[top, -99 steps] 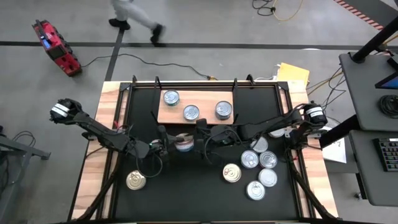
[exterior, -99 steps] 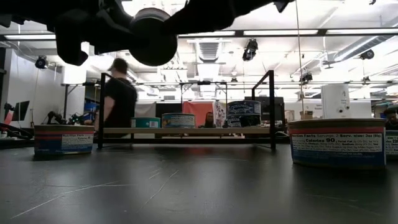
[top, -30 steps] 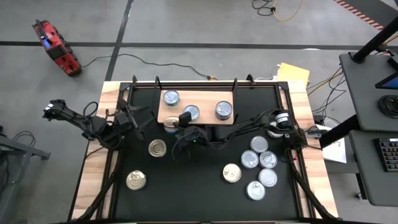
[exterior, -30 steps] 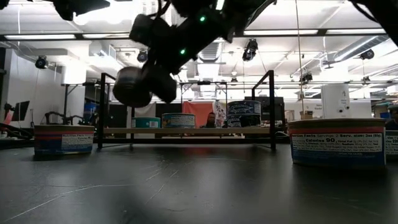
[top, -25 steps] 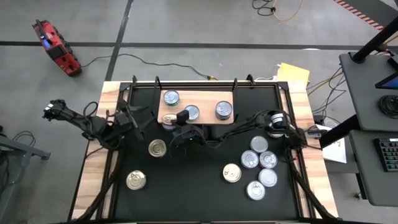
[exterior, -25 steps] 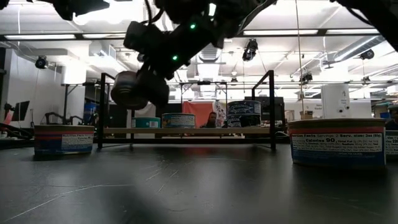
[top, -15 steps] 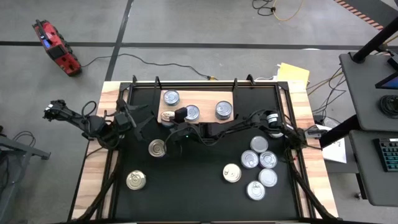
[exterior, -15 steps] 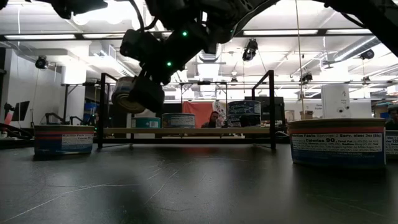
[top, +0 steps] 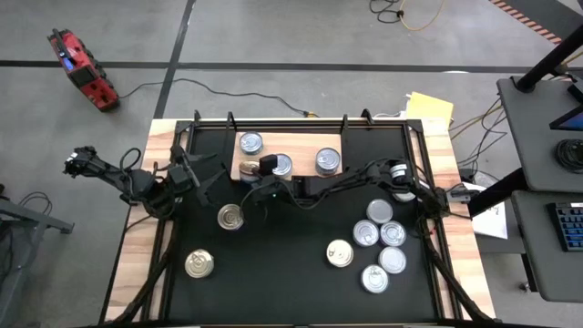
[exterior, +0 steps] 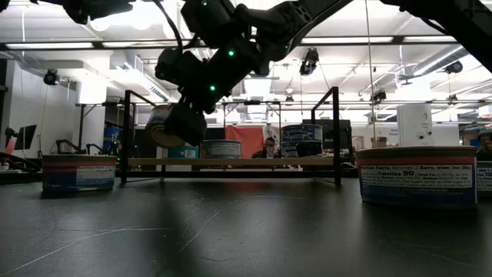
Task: Stack canned seafood by type on shelf
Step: Put the blue tuna can on the shelf
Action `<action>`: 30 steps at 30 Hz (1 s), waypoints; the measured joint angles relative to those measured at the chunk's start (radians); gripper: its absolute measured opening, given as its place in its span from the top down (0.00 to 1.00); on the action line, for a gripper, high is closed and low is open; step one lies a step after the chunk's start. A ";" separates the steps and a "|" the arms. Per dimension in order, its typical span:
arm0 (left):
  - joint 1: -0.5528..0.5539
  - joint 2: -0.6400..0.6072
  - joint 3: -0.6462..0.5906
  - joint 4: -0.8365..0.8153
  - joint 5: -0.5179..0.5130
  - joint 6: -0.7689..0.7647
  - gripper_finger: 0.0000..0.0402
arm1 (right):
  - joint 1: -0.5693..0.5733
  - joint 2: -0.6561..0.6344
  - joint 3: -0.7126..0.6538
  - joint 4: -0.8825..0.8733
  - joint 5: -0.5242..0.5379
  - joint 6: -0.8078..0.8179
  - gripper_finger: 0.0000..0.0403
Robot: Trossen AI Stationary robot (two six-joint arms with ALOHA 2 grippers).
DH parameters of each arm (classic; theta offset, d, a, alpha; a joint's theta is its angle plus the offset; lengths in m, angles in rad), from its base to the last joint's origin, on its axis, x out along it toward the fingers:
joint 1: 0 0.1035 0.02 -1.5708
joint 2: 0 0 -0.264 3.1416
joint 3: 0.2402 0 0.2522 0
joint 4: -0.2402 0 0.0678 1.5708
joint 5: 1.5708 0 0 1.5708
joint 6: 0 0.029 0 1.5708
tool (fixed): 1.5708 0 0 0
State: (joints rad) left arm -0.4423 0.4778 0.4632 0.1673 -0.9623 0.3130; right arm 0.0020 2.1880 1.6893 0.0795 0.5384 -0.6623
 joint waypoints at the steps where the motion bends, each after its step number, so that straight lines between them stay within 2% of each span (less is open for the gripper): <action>1: 0.000 0.000 0.000 0.000 0.000 0.000 0.42 | -0.002 0.000 -0.002 0.001 -0.011 0.002 0.53; 6: 0.000 0.002 0.000 0.000 0.000 0.000 0.42 | -0.014 0.000 -0.006 -0.002 -0.068 0.036 0.53; 18: 0.000 0.008 0.000 -0.003 0.002 0.000 0.42 | -0.033 0.000 -0.006 -0.001 -0.080 0.036 0.50; 22: 0.000 0.008 0.000 -0.003 0.002 0.000 0.42 | -0.042 0.000 -0.006 -0.004 -0.155 0.055 0.52; 30: 0.000 0.008 0.000 -0.004 0.003 0.000 0.42 | -0.051 0.000 -0.007 -0.015 -0.154 0.086 0.50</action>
State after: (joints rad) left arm -0.4423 0.4858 0.4633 0.1631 -0.9596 0.3130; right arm -0.0494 2.1880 1.6825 0.0642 0.3847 -0.5758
